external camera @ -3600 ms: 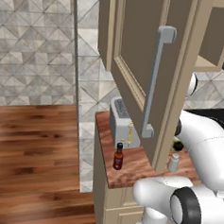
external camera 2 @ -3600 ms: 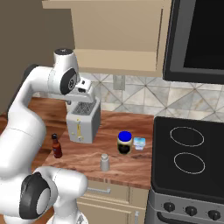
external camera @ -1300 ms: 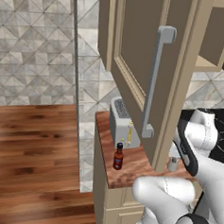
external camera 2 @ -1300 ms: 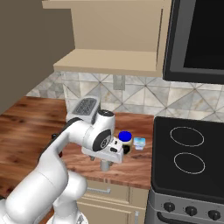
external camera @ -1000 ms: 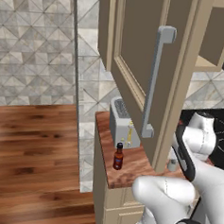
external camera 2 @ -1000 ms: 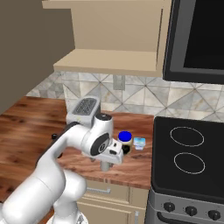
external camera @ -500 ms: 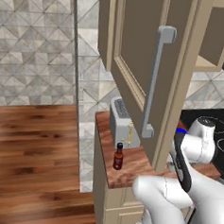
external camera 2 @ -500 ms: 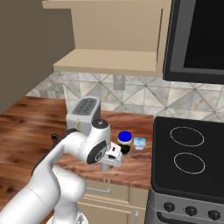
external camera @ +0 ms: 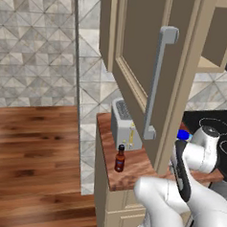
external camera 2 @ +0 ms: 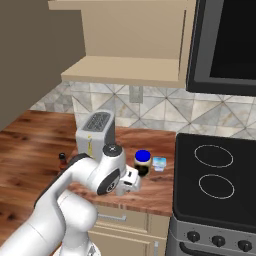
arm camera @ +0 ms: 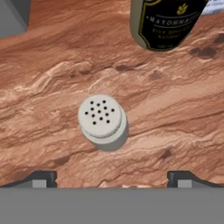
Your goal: There are various items on the counter. Only move the condiments/shakers into the cabinet.
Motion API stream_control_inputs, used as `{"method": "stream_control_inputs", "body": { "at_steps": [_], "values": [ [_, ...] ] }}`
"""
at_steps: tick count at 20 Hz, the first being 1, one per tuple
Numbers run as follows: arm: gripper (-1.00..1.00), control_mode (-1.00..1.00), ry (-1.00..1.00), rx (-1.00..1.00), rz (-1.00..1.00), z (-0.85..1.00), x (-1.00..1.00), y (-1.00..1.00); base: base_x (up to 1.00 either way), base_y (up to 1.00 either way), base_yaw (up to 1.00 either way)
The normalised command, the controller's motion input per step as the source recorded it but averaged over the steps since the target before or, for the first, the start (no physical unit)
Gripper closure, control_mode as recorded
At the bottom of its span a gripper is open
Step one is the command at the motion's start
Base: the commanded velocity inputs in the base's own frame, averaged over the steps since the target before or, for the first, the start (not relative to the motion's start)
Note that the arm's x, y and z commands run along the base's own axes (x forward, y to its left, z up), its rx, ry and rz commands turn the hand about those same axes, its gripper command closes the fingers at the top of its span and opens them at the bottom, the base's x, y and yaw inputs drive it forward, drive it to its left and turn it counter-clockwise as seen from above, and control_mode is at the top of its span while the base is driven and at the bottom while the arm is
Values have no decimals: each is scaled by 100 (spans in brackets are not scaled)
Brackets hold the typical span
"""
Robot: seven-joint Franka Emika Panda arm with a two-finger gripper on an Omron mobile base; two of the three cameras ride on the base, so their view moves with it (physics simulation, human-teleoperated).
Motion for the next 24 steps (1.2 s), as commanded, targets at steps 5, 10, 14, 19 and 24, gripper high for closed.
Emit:
{"method": "stream_control_inputs", "body": {
  "at_steps": [5, 10, 14, 19, 24],
  "values": [
    [-100, -100, 0, -5, 0, -7, 17, 0, 0, 0, 0],
    [-100, -100, 0, -3, 0, -7, 12, 6, 0, 0, 0],
    [-100, -100, 0, 0, 0, -13, 1, 29, 0, 0, 0],
    [-100, -100, 0, 0, 0, -3, 0, 11, 0, 0, 0],
    [-100, -100, 0, -2, 0, -10, 0, 0, 0, 0, 0]
  ]
}}
